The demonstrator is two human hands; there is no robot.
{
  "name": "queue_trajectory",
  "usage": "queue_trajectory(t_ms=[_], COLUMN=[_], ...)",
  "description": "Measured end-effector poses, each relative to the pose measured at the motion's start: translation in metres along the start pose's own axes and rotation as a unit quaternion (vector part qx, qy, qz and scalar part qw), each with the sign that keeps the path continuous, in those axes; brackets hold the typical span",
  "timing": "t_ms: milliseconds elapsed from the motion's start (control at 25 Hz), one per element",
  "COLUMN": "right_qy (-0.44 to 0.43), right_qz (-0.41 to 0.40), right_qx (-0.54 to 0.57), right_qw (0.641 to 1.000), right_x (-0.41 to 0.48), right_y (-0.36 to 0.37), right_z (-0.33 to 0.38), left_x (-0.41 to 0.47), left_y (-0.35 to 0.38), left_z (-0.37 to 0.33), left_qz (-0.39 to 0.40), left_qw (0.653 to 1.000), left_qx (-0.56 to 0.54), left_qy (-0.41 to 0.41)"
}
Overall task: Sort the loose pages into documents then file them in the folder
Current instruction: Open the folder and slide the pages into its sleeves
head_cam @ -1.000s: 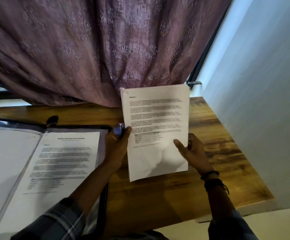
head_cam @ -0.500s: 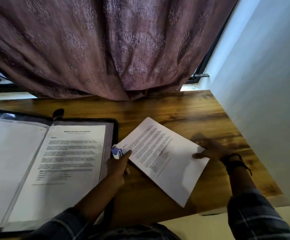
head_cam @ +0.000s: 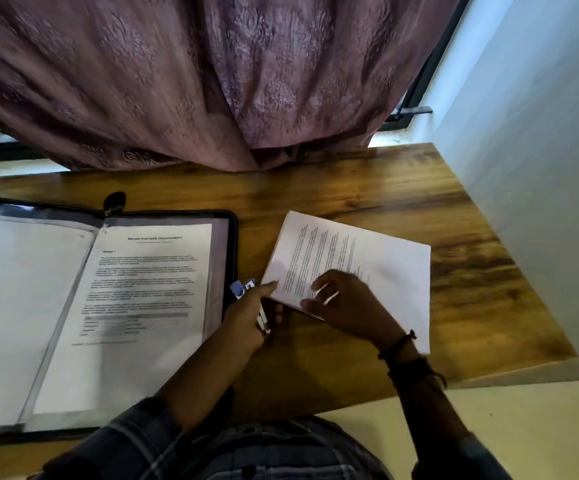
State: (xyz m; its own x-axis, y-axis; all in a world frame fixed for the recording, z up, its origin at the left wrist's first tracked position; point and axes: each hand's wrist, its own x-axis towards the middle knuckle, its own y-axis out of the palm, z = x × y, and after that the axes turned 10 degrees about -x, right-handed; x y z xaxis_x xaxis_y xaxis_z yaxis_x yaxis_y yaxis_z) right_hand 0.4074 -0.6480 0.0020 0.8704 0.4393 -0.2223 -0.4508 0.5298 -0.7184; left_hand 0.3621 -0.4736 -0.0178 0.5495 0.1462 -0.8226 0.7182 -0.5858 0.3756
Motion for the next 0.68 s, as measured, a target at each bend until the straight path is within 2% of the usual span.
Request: queue_trajectory(t_ms=[80, 160, 280, 360, 480, 600, 680], right_qy=[0.0, 0.001, -0.045, -0.061, -0.07, -0.012, 0.052], right_qz=[0.034, 0.03, 0.008, 0.007, 0.095, 0.195, 0.206], right_qx=[0.016, 0.019, 0.012, 0.015, 0.018, 0.147, 0.273], right_qw=[0.999, 0.999, 0.999, 0.998, 0.993, 0.97, 0.938], right_x=[-0.016, -0.021, -0.022, -0.021, -0.028, -0.054, -0.075], right_y=[0.028, 0.045, 0.062, 0.062, 0.046, 0.031, 0.03], right_z=[0.013, 0.025, 0.038, 0.041, 0.03, 0.007, -0.002], left_x=[-0.003, -0.008, -0.018, -0.021, -0.023, -0.015, -0.012], left_y=[0.003, 0.007, 0.012, 0.012, 0.005, -0.01, -0.014], left_z=[0.001, 0.006, 0.012, 0.014, 0.01, 0.005, 0.002], left_qz=[0.019, 0.034, -0.006, 0.007, 0.056, 0.057, 0.033], left_qw=[0.999, 0.997, 0.998, 0.998, 0.998, 0.998, 0.998], left_qx=[-0.048, -0.067, -0.028, -0.013, 0.02, 0.005, 0.051], left_qy=[-0.016, -0.004, 0.056, 0.067, 0.019, -0.007, 0.005])
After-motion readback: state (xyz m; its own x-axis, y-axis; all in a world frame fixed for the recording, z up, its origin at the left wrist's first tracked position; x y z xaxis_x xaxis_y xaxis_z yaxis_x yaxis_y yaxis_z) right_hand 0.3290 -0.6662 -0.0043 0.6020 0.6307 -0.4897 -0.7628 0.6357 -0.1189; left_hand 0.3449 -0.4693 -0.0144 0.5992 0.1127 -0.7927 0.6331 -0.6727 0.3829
